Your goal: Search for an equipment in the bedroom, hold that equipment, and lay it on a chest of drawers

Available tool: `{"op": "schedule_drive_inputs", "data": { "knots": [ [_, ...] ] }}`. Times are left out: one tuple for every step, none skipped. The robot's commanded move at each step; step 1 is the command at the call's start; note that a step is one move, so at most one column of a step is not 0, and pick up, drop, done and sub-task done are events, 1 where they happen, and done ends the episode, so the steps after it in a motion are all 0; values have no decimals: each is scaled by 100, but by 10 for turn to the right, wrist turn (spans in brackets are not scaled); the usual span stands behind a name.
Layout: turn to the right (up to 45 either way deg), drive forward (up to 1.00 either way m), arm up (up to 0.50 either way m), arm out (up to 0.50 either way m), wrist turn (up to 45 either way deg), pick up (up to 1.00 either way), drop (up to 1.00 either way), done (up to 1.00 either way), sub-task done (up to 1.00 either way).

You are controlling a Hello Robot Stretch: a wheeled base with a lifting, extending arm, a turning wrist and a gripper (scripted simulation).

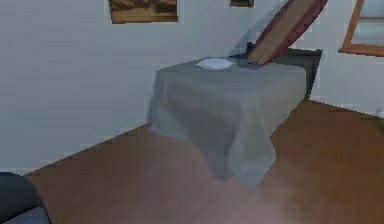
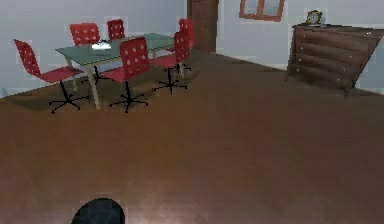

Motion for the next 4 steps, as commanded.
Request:
{"op": "schedule_drive_inputs", "data": {
  "knots": [
    [-270, 0, 0, 0, 0, 0, 0, 0, 0],
    [0, 0, 22, 0, 0, 0, 0, 0, 0],
    [0, 0, 0, 50, 0, 0, 0, 0, 0],
    [0, 0, 0, 0, 450, 0, 0, 0, 0]
  ]
}}
